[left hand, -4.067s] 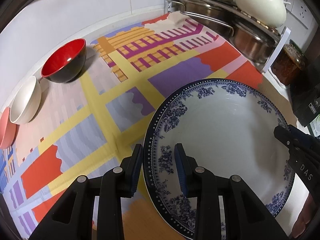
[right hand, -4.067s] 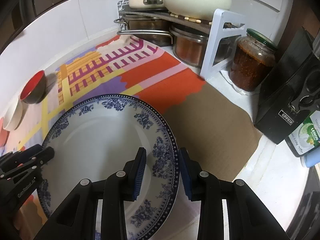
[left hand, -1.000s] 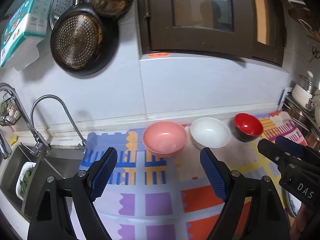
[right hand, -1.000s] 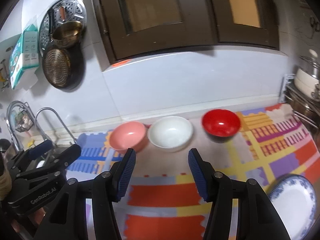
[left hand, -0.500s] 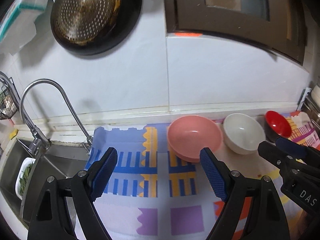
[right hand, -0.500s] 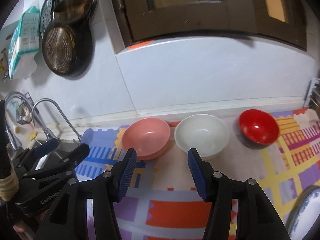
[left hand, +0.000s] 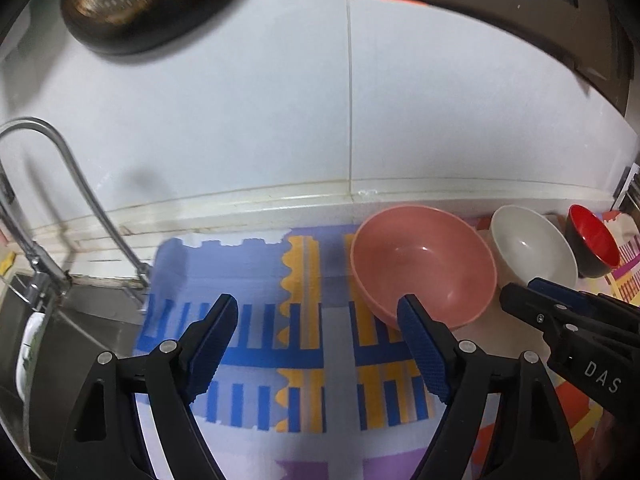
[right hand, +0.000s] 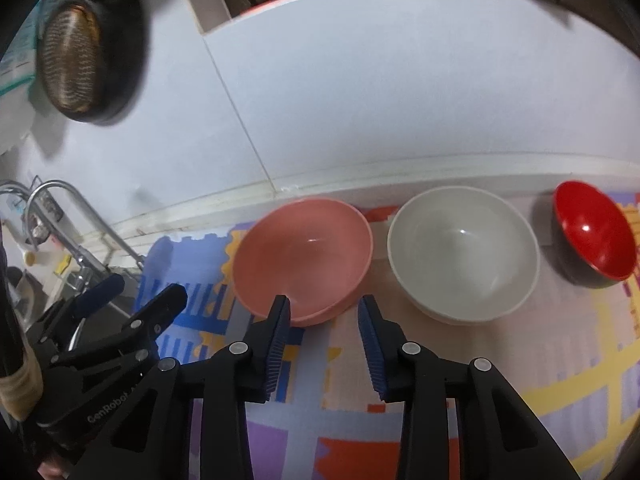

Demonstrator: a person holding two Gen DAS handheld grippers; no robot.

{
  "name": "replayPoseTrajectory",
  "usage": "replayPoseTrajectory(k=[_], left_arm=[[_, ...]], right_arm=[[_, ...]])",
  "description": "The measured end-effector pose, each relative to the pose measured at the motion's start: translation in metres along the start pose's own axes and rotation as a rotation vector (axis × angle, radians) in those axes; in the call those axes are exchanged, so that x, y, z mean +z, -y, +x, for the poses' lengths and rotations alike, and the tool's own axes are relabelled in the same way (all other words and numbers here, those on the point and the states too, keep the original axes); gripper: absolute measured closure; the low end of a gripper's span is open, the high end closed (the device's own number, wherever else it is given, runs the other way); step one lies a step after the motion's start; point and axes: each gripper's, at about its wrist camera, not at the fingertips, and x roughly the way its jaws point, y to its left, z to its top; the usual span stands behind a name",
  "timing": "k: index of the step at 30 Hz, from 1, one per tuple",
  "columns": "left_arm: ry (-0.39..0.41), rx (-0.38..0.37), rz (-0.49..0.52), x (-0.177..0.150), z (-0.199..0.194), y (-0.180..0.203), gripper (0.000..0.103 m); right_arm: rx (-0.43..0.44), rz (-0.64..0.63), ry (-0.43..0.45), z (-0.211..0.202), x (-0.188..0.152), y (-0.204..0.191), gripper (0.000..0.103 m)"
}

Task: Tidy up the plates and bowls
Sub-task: 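Move both tools to the pink bowl beside the sink, then close both tools on the pink bowl rim and lift it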

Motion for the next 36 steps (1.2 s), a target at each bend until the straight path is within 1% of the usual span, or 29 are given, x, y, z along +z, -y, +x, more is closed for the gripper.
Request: replayPoseTrajectory(k=[3,7,11,12,13,14,16,17,20,22,23,25,26,32,36], left_arm=[[-0.025,-0.014,-0.005,0.001,0.018,0.002,0.027],[-0.044,-0.025,-0.017,0.004,0.034,0.006,0.034],[-0.069,-0.038,-0.006,0.008,0.049,0.012,0.040],[-0.072,-0.040,-0.006,0.008,0.051,0.013,0.043],[-0.078,-0.045,-0.006,0.009,0.055,0.014,0.046],[-0.085,-0.053,-0.008,0.010,0.059,0.014,0.048],[-0.098,-0.064,-0.015,0.012,0.065,0.015,0.054],[-0.105,-0.071,-0.020,0.013,0.068,0.015,0.055],[-0.125,-0.090,-0.024,0.015,0.075,0.016,0.063],[-0.136,-0.098,-0.023,0.016,0.078,0.017,0.071],[-0.140,-0.103,-0.026,0.016,0.080,0.017,0.072],[-0.154,-0.121,-0.033,0.017,0.082,0.017,0.081],[-0.166,-0.132,-0.038,0.017,0.084,0.018,0.082],[-0.180,-0.123,-0.073,0.024,0.087,0.013,0.085],[-0.169,-0.107,-0.064,0.025,0.076,0.014,0.085]], right_arm=[[-0.008,0.013,-0.019,0.015,0.003,0.005,0.070],[-0.011,0.030,-0.037,0.030,0.006,0.010,0.070],[-0.013,0.031,-0.047,0.043,0.010,0.011,0.070],[-0.014,0.032,-0.049,0.046,0.010,0.011,0.070],[-0.014,0.031,-0.050,0.048,0.011,0.010,0.073],[-0.016,0.029,-0.054,0.051,0.012,0.011,0.074],[-0.023,0.032,-0.055,0.055,0.014,0.011,0.074],[-0.027,0.033,-0.059,0.058,0.014,0.012,0.074],[-0.041,0.035,-0.070,0.063,0.015,0.014,0.078],[-0.046,0.035,-0.071,0.064,0.016,0.015,0.080],[-0.049,0.035,-0.071,0.064,0.016,0.015,0.081],[-0.052,0.032,-0.073,0.065,0.017,0.015,0.082],[-0.054,0.030,-0.072,0.064,0.018,0.015,0.082],[-0.073,0.016,-0.075,0.065,0.020,0.011,0.084],[-0.066,0.027,-0.089,0.062,0.020,0.013,0.084]])
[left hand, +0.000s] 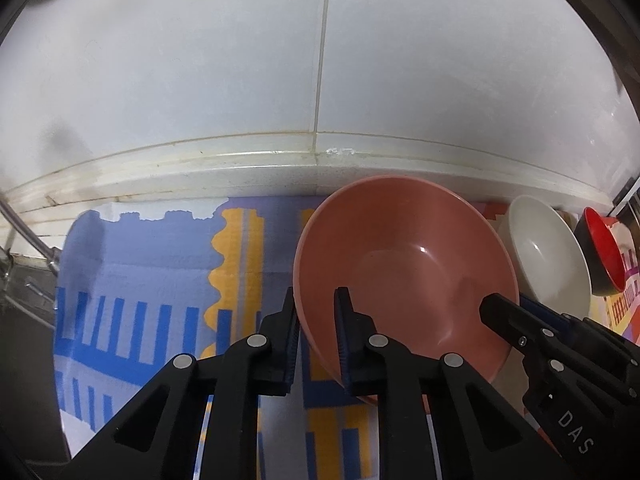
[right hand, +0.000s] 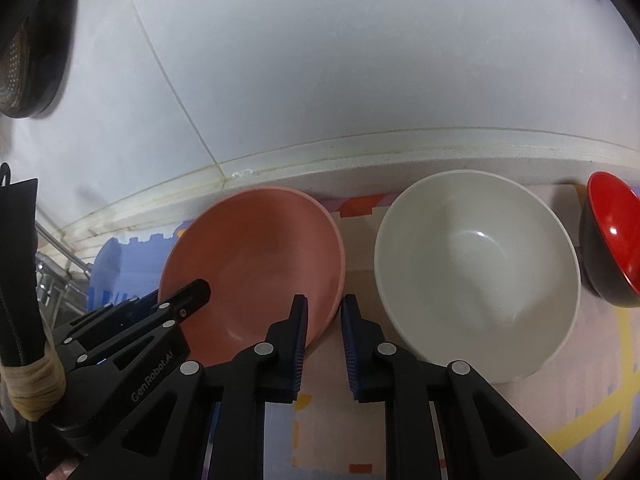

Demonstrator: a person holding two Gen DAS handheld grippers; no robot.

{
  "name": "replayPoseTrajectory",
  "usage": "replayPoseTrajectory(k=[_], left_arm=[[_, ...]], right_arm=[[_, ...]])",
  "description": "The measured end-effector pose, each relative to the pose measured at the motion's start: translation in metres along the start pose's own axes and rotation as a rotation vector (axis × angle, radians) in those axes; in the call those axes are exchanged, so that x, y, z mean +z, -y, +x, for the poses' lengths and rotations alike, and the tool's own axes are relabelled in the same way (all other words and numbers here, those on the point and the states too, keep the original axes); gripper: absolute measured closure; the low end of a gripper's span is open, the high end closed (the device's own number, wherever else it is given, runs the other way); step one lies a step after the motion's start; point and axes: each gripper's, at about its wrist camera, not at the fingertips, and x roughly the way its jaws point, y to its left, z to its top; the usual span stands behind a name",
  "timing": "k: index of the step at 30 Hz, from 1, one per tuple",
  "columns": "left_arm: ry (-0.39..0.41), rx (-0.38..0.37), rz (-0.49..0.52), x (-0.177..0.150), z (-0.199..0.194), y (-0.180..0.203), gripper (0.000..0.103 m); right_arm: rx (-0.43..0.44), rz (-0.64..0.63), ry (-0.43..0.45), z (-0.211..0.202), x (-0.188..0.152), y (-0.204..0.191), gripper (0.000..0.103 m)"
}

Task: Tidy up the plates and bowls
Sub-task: 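Close both tools on the pink bowl rim and lift it, then carry the pink bowl across the mat toward the stacked plates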

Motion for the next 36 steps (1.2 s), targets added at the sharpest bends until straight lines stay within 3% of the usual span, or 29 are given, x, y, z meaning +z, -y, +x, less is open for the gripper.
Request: replayPoseTrajectory(k=[19,36], left_arm=[[0.098,0.000,-0.002,-0.046,-0.101,0.026,0.085],[0.034,-0.007,0.043,-0.111,-0.135,0.046,0.084]], right_arm=[[0.042,-0.028,-0.015,-0.078,-0.035,0.004,0.085],[0.021,-0.069,-0.077,-0.120,-0.097,0.017,0.085]])
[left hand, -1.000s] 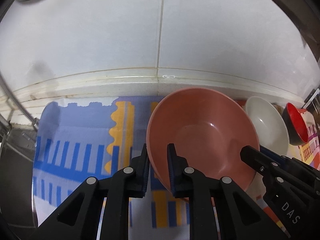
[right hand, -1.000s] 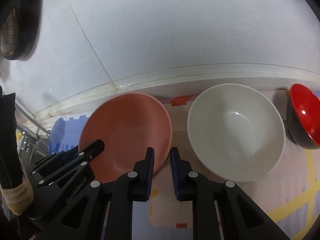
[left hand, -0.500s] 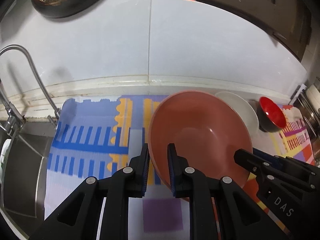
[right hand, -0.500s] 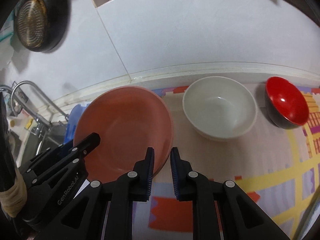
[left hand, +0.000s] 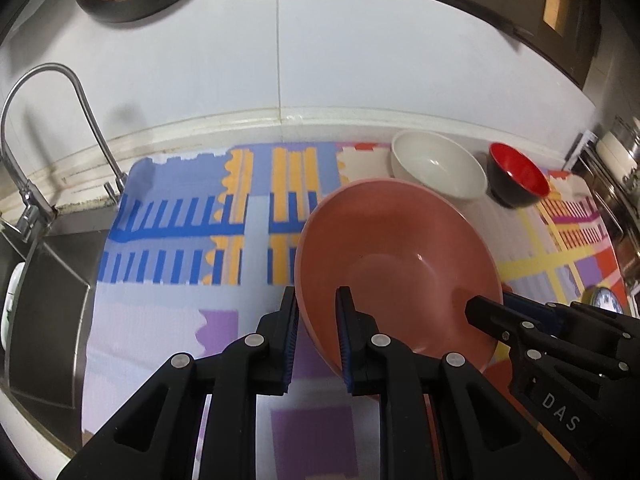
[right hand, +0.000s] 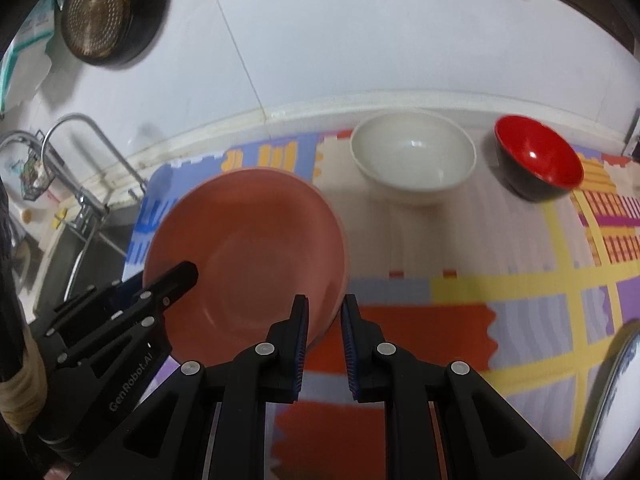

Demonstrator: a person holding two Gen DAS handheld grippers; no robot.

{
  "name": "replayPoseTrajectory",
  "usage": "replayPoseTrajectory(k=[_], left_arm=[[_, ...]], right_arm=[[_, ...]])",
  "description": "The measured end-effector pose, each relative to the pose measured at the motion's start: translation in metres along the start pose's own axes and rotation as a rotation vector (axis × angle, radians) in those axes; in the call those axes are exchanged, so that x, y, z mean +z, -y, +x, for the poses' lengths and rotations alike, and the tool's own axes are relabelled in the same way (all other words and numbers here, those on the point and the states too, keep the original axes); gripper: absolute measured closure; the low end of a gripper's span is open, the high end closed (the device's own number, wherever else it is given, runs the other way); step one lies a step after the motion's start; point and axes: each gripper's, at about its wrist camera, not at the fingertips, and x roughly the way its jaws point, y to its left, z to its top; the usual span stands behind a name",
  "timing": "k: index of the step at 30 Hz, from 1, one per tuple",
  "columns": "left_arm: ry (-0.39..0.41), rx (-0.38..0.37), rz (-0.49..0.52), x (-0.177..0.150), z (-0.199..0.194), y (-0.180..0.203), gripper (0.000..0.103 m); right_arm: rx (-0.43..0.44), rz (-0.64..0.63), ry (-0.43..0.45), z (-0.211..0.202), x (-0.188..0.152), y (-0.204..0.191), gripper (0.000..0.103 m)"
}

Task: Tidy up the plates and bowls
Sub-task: 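Carry the pink bowl across the mat toward the stacked plates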

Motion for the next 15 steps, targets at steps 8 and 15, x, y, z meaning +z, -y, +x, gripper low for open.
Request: replayPoseTrajectory(k=[8,15], left_arm=[[-0.066,-0.001,0.021,-0.030,0.000,0.004,0.083],[-0.110,-0.012,0.024,-0.052,-0.003,0.003,0.082]], right_arm=[[-0.011,-0.023,-0.045,-0.004,-0.025,-0.001,0.085],[-0.006,-0.037,-0.076,-0.009,-0.045,-0.004,0.085]])
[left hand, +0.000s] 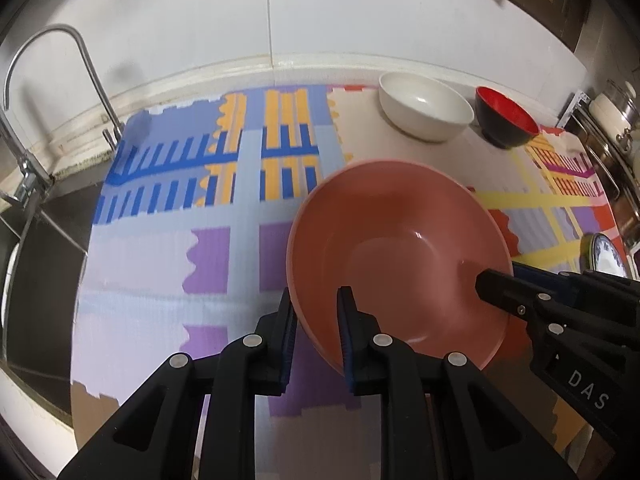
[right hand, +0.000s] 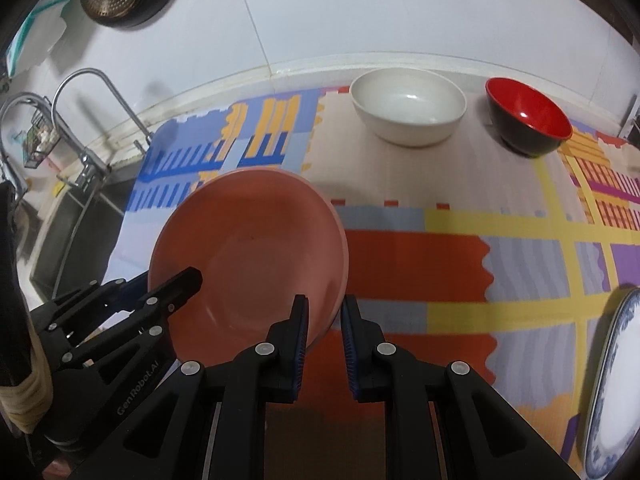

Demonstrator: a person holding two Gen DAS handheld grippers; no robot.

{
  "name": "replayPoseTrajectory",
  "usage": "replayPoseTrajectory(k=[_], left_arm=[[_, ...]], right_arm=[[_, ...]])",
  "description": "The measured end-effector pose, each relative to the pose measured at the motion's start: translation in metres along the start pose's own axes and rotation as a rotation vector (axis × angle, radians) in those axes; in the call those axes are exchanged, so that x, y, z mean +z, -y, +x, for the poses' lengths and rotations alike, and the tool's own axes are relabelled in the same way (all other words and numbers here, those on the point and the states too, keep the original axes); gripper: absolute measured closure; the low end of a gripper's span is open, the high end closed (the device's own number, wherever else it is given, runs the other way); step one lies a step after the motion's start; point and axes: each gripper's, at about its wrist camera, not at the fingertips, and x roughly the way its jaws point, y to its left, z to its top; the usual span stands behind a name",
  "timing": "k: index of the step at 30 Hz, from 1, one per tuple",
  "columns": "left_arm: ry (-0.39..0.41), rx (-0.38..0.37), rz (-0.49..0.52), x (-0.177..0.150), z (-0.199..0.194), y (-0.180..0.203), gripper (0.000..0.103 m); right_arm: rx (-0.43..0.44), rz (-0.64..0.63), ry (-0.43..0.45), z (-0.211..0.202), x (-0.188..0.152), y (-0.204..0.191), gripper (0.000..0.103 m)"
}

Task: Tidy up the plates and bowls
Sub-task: 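Carry the pink bowl across the mat toward the stacked plates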

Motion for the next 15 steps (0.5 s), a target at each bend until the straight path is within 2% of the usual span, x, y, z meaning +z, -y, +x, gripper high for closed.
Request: replayPoseTrajectory(k=[15], left_arm=[[-0.065,-0.022,0.007,-0.017,0.008,0.001,0.082]], right_arm=[[-0.014,-0.011,-0.050,0.000,-0.013,-0.001,0.085]])
